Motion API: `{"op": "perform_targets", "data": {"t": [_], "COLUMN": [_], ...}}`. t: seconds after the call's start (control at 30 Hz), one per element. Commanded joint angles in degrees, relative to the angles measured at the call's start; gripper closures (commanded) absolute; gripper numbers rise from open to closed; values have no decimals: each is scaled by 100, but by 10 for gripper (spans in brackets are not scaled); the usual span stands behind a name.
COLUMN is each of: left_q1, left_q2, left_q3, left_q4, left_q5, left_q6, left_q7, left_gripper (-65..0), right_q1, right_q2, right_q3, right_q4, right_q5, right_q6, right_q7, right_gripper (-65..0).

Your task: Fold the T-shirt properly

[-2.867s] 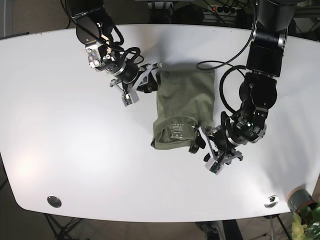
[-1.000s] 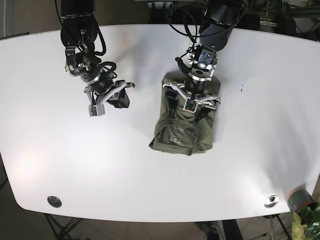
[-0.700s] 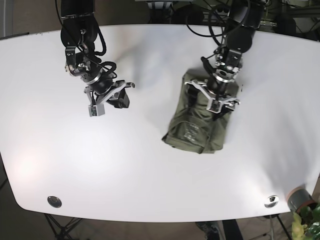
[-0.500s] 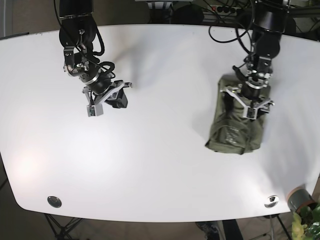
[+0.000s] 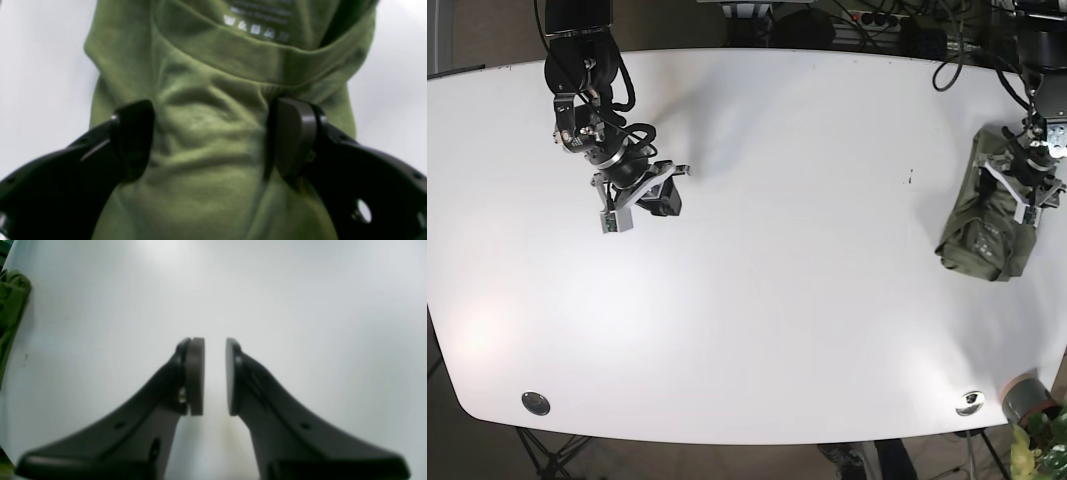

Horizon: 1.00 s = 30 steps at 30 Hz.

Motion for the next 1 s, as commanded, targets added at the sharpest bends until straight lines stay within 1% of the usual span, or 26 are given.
{"op": "perform_targets", "data": {"t": [0.0, 0.1, 0.27, 0.5, 0.6, 0.97], "left_q1": [14, -56, -276, -338, -338, -329], "left_q2": [-327, -564, -810, -1109, -1188, -1224], "left_q3": [-65, -74, -83, -83, -83, -311], "left_q4": [-291, -669, -1337, -2313, -2374, -2365], "left_q5": [193, 166, 157, 157, 157, 149], "left_q6": [-84, -225, -489, -506, -515, -515], "left_q7": [236, 227, 139, -687, -802, -802], "left_gripper": [-499, -499, -499, -499, -499, -499], "right_q1": [81, 81, 81, 72, 72, 72], "right_q2": [35, 35, 35, 35, 35, 35], "right_q3": [21, 21, 21, 3, -6, -15], "right_q4": [143, 143, 363, 512, 512, 512], "right_q5": [69, 69, 25, 25, 25, 16], "right_q6": [60, 60, 60, 60, 60, 60], "right_q7": [122, 122, 122, 122, 122, 122], "right_gripper": [-101, -101, -101, -101, -101, -101]}}
